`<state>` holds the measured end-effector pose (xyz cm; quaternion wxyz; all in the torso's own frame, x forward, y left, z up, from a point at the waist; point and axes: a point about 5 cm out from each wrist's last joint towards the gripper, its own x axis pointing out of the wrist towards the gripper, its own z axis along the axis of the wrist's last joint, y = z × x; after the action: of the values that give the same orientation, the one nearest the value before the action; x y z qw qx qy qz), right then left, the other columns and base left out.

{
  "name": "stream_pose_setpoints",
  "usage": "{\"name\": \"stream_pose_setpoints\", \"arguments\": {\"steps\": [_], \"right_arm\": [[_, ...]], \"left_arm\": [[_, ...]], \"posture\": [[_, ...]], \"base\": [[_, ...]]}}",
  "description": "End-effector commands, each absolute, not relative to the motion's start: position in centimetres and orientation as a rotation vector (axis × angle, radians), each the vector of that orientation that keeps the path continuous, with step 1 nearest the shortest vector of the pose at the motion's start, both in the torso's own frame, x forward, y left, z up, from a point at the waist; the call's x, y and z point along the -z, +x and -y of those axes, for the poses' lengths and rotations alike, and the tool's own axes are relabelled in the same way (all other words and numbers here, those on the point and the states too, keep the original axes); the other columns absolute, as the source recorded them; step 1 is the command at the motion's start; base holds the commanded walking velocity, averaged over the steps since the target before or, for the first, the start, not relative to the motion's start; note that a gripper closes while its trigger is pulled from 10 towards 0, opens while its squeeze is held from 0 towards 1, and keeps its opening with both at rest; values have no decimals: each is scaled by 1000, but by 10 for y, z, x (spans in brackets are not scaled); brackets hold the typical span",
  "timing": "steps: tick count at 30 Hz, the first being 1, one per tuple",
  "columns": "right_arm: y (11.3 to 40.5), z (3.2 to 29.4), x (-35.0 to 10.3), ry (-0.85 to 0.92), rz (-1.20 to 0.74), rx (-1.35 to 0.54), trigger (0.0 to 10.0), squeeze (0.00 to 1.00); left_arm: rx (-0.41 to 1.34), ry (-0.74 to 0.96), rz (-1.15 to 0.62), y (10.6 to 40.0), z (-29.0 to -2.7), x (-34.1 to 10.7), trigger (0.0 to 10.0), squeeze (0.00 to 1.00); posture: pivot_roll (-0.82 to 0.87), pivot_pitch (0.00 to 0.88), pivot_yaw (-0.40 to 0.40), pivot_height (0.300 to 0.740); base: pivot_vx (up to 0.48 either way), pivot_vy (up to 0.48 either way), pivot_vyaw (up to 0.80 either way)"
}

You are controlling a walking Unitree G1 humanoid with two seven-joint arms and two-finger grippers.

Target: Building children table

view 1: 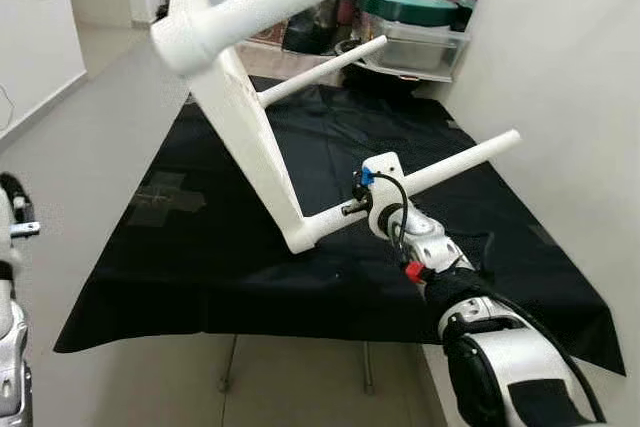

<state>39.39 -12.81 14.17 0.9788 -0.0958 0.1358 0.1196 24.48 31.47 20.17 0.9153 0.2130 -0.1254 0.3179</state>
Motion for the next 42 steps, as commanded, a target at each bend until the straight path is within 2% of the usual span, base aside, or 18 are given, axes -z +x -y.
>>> {"name": "stream_pose_setpoints", "arguments": {"steps": [1,9,15,20,24,28,30,33,35,36,39,42], "right_arm": [[379,138,-105,-165,-447,-210,10000,0],[362,145,-73,-49,-615,-146,10000,0],[354,135,-61,33,-699,-159,10000,0],[354,128,-62,35,-703,-179,10000,0],[357,125,-69,4,-660,-197,10000,0],[364,133,-87,-90,-545,-153,10000,0],[365,146,-97,-126,-461,-75,10000,0],[364,150,-101,-133,-434,-48,10000,0],[361,162,-114,-123,-319,35,10000,0],[361,162,-114,-123,-319,35,10000,0],[353,179,-130,-139,-198,131,10000,0],[346,190,-136,-155,-157,190,10000,0]], "left_arm": [[-622,429,246,249,-307,-200,10000,0],[-586,420,224,250,-302,-197,10000,0],[-521,414,210,254,-294,-196,10000,0],[-490,407,202,256,-288,-194,10000,0],[-440,395,194,259,-278,-190,10000,0],[-336,385,181,263,-259,-184,10000,0],[-247,378,172,264,-243,-179,10000,0],[-215,377,170,264,-237,-177,10000,0],[-112,362,165,264,-215,-171,10000,0],[-112,362,165,264,-215,-171,10000,0],[-9,346,161,263,-192,-165,10000,0],[34,339,159,263,-183,-163,10000,0]], "posture": [[96,0,-166,740],[96,0,-165,740],[95,0,-166,740],[94,0,-165,740],[88,0,-158,740],[79,0,-150,740],[70,0,-139,740],[69,0,-137,740],[54,0,-123,740],[54,0,-123,740],[46,0,-113,740],[37,0,-105,740]], "base": [[0,0,0],[0,0,0],[0,0,0],[0,0,0],[0,0,0],[0,0,0],[0,0,0],[0,0,0],[0,0,0],[0,0,0],[0,0,0],[0,0,0]]}}
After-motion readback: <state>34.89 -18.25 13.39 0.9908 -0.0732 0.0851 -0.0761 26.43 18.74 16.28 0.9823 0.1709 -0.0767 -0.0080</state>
